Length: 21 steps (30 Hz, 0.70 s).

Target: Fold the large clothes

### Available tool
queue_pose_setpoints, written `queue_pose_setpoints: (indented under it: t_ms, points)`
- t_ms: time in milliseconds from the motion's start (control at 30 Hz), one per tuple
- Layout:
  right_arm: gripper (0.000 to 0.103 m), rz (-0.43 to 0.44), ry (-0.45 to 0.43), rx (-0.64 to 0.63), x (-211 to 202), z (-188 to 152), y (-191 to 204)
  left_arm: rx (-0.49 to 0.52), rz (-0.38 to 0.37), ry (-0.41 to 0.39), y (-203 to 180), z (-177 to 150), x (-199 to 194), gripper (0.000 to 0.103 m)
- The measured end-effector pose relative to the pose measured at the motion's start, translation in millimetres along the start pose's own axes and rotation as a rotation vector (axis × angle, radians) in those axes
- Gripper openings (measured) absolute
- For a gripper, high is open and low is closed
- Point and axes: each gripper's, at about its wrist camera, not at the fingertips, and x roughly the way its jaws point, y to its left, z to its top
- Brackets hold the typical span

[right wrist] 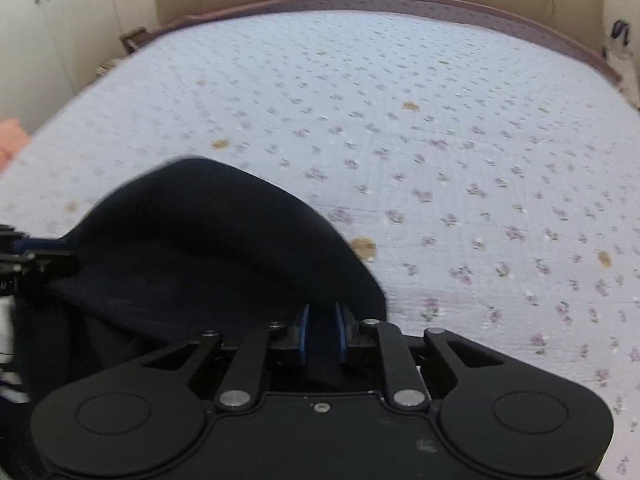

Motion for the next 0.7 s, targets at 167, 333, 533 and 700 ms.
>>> queue_pose_setpoints:
  t_ms: [167, 333, 533, 700]
  points:
    - [0.087, 0.033, -0.121, 0.081, -25.9, 19.6, -25.1, -0.076, -0.014, -0.069, 16.4, 27.6, -12.7, 0.075]
    - [0.085, 0.070, 0.024, 0.152, 15.3, 32.6, -43.7, -0.185, -0.059, 0.094, 40.4, 31.8, 39.0, 0.077]
    - [0.059, 0.113, 0.109, 0.118, 50.4, 28.4, -29.4, -0.317, -0.184, 0.136, 54.4, 24.0, 78.7, 0.055]
    - [0.015, 0.078, 0.068, -0.028, 42.3, 29.2, 2.6, -0.165, -0.124, 0.090, 25.9, 25.9, 62.7, 0.013]
